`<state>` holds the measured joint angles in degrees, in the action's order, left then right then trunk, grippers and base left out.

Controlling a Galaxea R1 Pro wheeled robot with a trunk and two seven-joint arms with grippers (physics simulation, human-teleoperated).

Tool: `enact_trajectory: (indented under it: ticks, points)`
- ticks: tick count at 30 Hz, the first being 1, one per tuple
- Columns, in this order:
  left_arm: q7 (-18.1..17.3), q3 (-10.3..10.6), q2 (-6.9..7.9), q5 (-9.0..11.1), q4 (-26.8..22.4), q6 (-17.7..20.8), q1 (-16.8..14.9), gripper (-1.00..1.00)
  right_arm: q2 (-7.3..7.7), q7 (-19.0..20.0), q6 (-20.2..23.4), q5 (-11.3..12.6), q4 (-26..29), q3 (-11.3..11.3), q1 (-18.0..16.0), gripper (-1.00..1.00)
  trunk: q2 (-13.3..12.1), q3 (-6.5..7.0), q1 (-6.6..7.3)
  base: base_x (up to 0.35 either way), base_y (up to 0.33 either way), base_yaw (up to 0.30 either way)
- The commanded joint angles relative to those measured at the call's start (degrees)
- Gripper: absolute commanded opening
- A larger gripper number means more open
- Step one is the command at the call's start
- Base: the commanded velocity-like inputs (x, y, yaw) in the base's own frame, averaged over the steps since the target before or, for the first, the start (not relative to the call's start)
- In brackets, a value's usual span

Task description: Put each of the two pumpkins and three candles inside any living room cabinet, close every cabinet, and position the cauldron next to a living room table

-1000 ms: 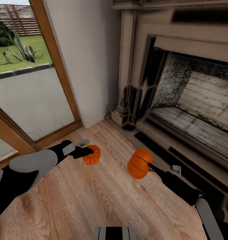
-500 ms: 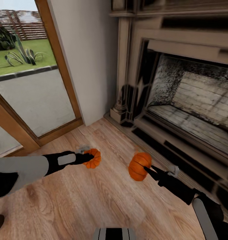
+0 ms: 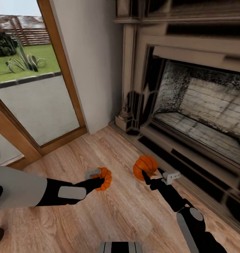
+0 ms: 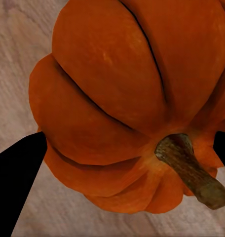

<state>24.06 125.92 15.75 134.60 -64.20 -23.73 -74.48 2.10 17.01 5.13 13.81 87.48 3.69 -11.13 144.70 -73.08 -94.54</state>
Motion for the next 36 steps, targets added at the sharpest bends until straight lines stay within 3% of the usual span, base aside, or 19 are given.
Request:
enact_trajectory:
  ticks: [1,4,8,10,11,12,14,16,18,22,25,36]
  points:
    - [0.04,0.36,0.0,0.4,-0.49,-1.28,-0.07,-1.0,-0.92,-0.38,-0.45,-0.08,-0.41,0.16,-0.02,-1.0,0.02,-0.03,0.01,0.0,0.0,0.01]
    - [0.09,0.63,-0.02,0.4,-1.35,-2.36,-0.06,-1.0,-2.18,-1.11,-2.1,-1.04,-1.38,0.37,-0.03,-1.0,0.02,-0.01,0.01,0.0,0.0,0.004]
    - [0.1,0.71,-0.11,0.4,-4.34,-3.39,0.27,-1.0,-2.63,-1.49,-2.66,-1.39,-1.92,0.73,-0.03,-1.0,0.02,0.0,0.01,0.0,0.0,0.001]
    - [0.11,0.75,-0.22,0.4,-6.84,-7.61,0.79,-1.0,-3.09,-2.92,-1.63,-1.35,-2.63,0.83,-0.03,-1.0,0.02,0.0,0.01,0.0,0.0,0.0]
    - [0.18,0.98,-0.26,0.4,-9.19,-11.73,0.97,-1.0,-4.63,-7.02,-0.58,-1.28,-2.91,0.86,-0.03,-1.0,0.02,0.0,0.01,0.0,0.0,0.0]
    - [0.29,1.16,-0.26,0.4,-9.68,-12.53,0.99,-1.0,-5.16,-8.65,-0.45,-1.22,-2.95,0.85,-0.03,-1.0,0.02,0.0,0.01,0.0,0.0,0.0]
    - [2.94,2.07,-0.28,0.4,-11.06,-14.84,1.06,-1.0,-7.38,-18.4,-0.13,-0.98,-3.03,0.86,-0.03,-1.0,0.02,0.0,0.01,0.0,0.0,0.0]
    - [6.89,2.37,-0.28,0.4,-11.5,-16.02,1.08,-1.0,-8.08,-24.06,-0.03,-0.87,-2.93,0.99,-0.03,-1.0,0.02,0.0,0.01,0.0,0.0,0.0]
    - [10.64,2.5,-0.31,0.4,-11.72,-18.98,1.09,-1.0,-8.29,-26.72,-0.01,-0.79,-2.78,1.06,-0.03,-1.0,0.02,0.0,0.01,0.0,0.0,0.0]
    - [13.41,2.56,-0.23,0.4,-12.25,-24.33,1.12,-1.0,-8.34,-27.39,-1.88,-0.72,-2.36,0.97,-0.03,-1.0,0.02,0.0,0.01,0.0,0.0,0.0]
    - [13.68,2.57,-0.4,0.4,-12.6,-24.86,1.24,-1.0,-8.34,-26.6,-3.74,-0.71,-2.24,0.91,-0.03,-1.0,0.02,0.0,0.01,0.0,0.0,0.0]
    - [13.66,2.58,-0.8,0.4,-12.71,-24.87,1.27,-1.0,-8.27,-26.59,-4.19,-0.76,-0.47,2.28,0.45,-1.0,0.02,0.19,0.01,-0.001,0.001,0.0]
